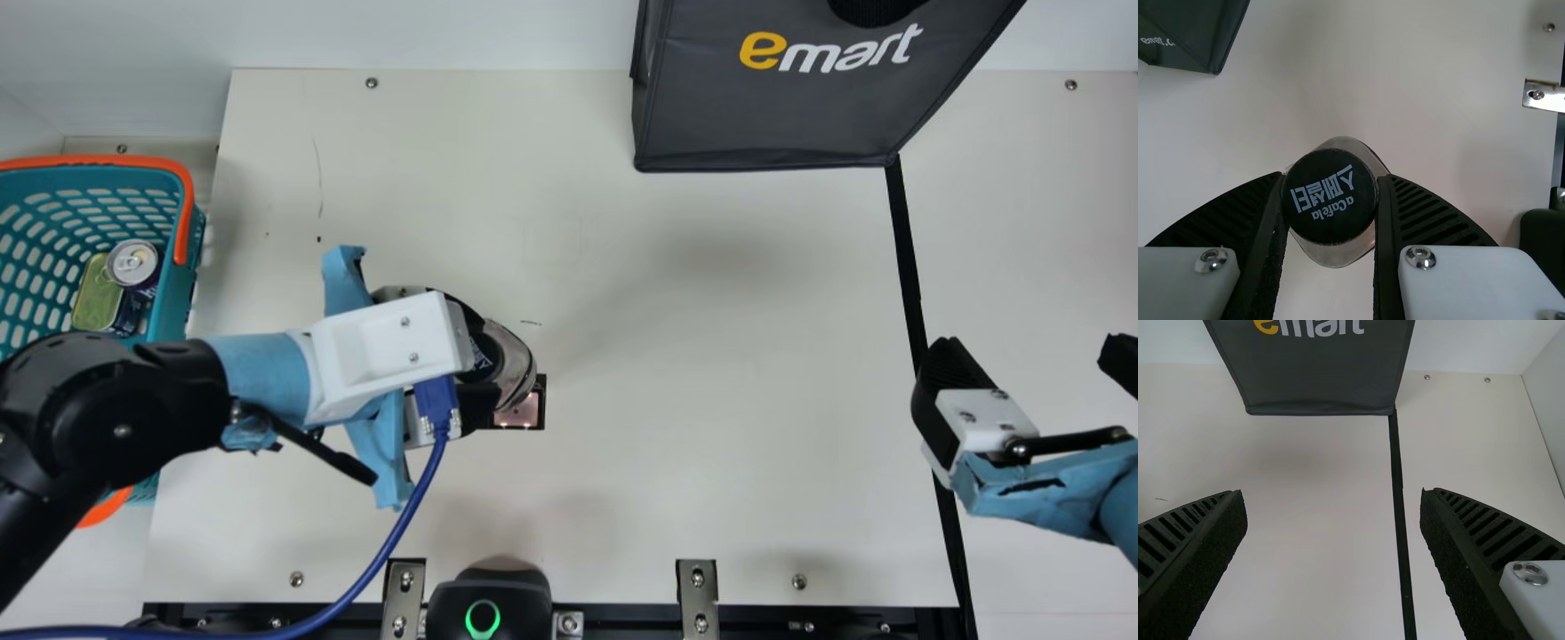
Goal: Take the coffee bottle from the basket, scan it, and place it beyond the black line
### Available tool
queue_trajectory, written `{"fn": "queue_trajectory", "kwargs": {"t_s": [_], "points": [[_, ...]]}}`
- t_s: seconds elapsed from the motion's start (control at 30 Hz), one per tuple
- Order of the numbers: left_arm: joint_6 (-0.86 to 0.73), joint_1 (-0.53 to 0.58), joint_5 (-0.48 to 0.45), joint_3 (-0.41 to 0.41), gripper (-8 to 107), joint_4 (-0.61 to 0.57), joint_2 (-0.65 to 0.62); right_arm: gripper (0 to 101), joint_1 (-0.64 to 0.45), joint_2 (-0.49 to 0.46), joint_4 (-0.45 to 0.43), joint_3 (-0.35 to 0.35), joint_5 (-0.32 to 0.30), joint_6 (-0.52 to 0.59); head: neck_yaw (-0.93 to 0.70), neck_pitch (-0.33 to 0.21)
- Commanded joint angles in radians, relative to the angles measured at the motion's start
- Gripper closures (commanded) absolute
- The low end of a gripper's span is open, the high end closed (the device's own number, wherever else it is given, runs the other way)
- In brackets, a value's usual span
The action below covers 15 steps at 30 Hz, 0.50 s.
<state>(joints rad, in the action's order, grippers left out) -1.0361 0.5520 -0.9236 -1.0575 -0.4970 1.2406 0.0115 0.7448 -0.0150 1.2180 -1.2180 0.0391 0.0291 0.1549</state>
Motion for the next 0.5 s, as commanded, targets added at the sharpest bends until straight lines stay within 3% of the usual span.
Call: {"fn": "queue_trajectory", "kwargs": {"t_s": [0.0, 0.47], "points": [[-0.059, -0.011, -0.014, -0.004, 89, -0.013, 0.007, 10, 0.000, 0.000, 0.000, 0.000, 0.000, 0.000, -0.002, -0.017], [-0.259, -0.062, -0.086, -0.016, 89, -0.093, 0.061, 10, 0.000, 0.000, 0.000, 0.000, 0.000, 0.000, -0.002, -0.017]]}}
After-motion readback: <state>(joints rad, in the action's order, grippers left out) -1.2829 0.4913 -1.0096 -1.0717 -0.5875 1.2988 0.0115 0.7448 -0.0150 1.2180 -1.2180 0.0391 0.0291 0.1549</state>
